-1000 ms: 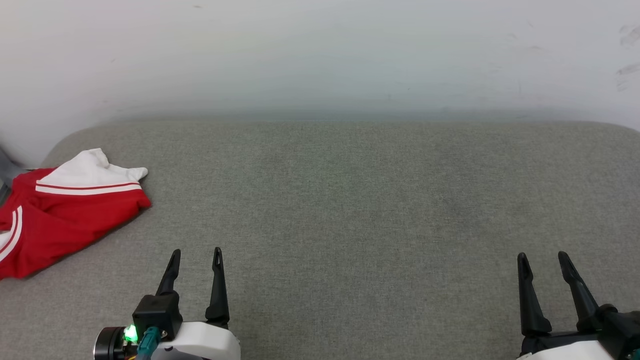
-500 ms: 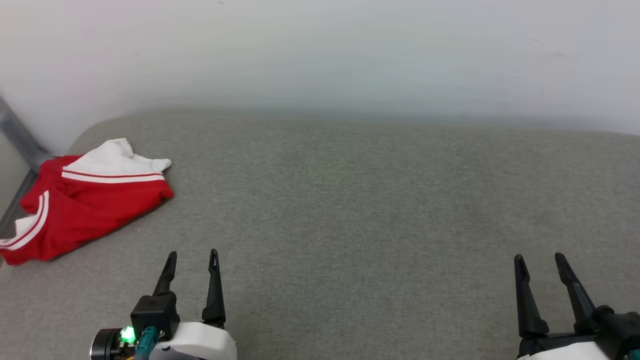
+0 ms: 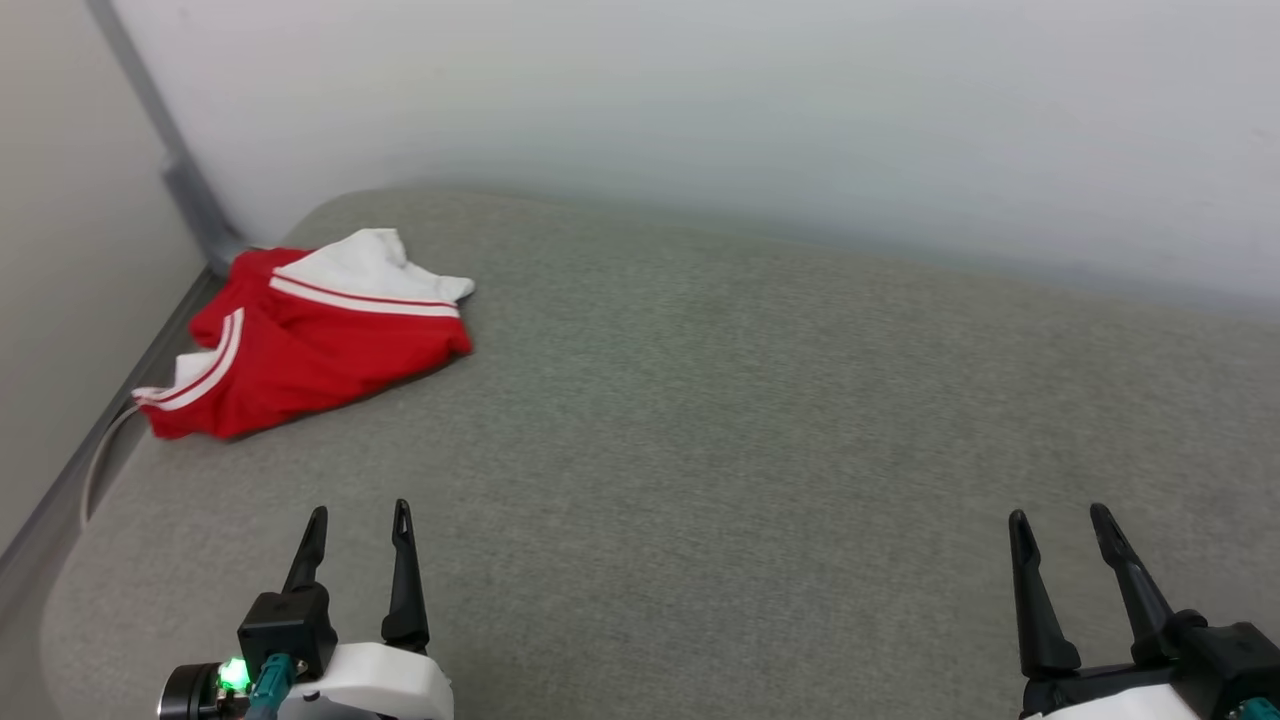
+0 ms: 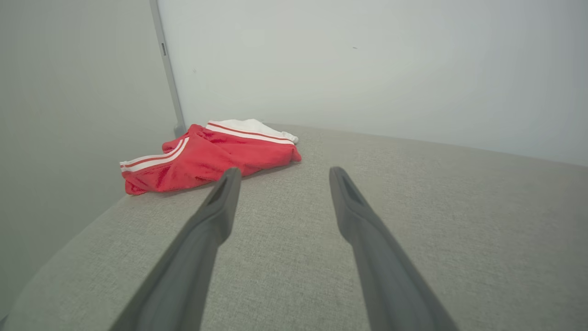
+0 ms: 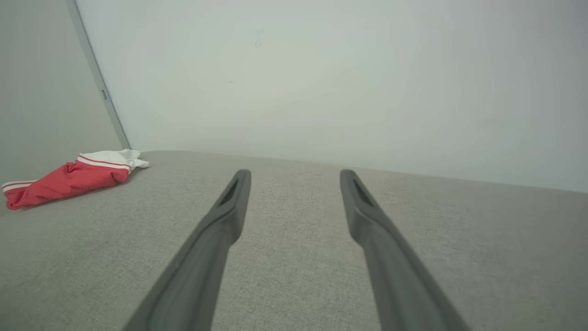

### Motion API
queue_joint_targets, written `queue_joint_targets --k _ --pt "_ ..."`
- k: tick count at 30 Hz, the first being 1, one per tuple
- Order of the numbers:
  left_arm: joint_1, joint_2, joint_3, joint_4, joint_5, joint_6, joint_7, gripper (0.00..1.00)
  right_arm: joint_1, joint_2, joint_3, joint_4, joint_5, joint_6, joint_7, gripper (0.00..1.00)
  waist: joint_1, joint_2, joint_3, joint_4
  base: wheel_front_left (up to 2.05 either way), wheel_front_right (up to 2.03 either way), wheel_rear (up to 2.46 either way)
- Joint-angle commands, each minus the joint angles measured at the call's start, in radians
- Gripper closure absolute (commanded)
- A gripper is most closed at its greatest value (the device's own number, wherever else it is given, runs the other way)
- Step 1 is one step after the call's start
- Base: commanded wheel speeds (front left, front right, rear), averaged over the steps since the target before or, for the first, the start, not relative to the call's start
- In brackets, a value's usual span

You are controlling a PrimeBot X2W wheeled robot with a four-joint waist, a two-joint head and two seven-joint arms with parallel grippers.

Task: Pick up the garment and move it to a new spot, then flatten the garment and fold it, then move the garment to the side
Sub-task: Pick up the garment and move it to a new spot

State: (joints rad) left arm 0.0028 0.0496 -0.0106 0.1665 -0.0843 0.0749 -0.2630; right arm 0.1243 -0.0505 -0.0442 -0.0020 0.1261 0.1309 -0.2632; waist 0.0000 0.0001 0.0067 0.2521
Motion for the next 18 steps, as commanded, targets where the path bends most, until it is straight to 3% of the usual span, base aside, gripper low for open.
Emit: queue_joint_targets --k 1,18 --pt "-0.006 0.001 0.005 0.002 -0.002 0.003 -0.003 0.00 0.007 0.000 0.003 -0.007 -0.008 0.000 -0.002 0.00 0.0000 -0.0001 0.005 0.038 0.00 0.00 0.00" --pt "0.001 0.001 0.040 0.000 -0.028 0.009 -0.003 0.00 -0.011 0.000 0.039 -0.017 -0.040 0.000 -0.002 0.00 0.0000 -0.0001 0.029 0.251 0.00 0.00 0.00"
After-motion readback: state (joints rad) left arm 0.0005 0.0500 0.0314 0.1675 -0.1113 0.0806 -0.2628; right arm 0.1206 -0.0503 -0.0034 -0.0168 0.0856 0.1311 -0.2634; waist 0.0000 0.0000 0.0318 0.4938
